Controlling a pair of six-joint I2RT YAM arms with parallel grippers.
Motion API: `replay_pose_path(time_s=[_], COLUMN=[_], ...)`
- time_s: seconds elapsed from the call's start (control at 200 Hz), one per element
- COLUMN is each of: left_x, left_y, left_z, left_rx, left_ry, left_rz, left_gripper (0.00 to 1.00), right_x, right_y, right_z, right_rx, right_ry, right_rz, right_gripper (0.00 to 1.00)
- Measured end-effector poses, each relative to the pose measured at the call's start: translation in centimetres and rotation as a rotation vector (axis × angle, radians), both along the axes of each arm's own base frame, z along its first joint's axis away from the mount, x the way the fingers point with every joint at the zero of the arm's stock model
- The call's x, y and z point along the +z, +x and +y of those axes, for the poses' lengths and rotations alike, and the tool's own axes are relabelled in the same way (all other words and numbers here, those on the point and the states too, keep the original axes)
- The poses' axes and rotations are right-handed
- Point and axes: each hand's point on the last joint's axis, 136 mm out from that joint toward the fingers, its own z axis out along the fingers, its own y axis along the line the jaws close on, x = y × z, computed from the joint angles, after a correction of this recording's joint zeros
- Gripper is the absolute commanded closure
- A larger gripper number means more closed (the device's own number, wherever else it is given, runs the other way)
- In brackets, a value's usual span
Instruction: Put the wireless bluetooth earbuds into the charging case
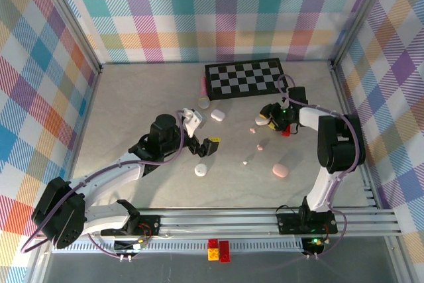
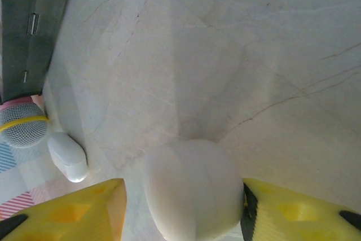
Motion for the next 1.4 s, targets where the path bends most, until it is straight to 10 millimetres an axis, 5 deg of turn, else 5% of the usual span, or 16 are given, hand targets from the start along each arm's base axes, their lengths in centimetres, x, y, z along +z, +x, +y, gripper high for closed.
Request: replay_pose_path(time_s=[0.11, 0.295, 0.46, 0.675, 0.875, 1.07, 1.4], left_x=[0.3, -0.1, -1.0, -2.3, -6.0, -11.3, -15.8], left_y=[0.3, 1.0, 1.9, 2.6, -0.3, -3.2, -5.8], left_z=[0.1, 0.7, 1.3, 1.4, 1.0, 2.7, 5.7], left_rx=[0.020, 0.075, 0.138, 0.244, 0.418, 0.650, 0.945], left_ry=[-0.007, 0.012, 0.064, 0.200, 0.277, 0.338, 0.432], left_rz=[0.001, 0.024, 0.075, 0.214, 0.504, 0.820, 0.988], left_gripper=[0.00, 0.00, 0.00, 0.00, 0.00, 0.00, 0.12], right_x=[1.6, 7.6, 10.9, 10.9, 9.9, 9.9, 9.8], right_y=[-0.4, -0.7, -2.8, -6.9, -9.3, -9.8, -10.0], right_z=[-0.5, -1.0, -1.3, -1.8, -2.1, -2.1, -2.0], right_rx=[0.010, 0.042, 0.087, 0.117, 0.118, 0.118, 0.124], right_ry=[-0.044, -0.094, -0.137, -0.176, -0.186, -0.185, -0.181], right_rz=[-0.033, -0.198, -0.304, -0.304, -0.272, -0.269, -0.264], right_gripper=[0.36, 0.31, 0.30, 0.29, 0.29, 0.29, 0.29])
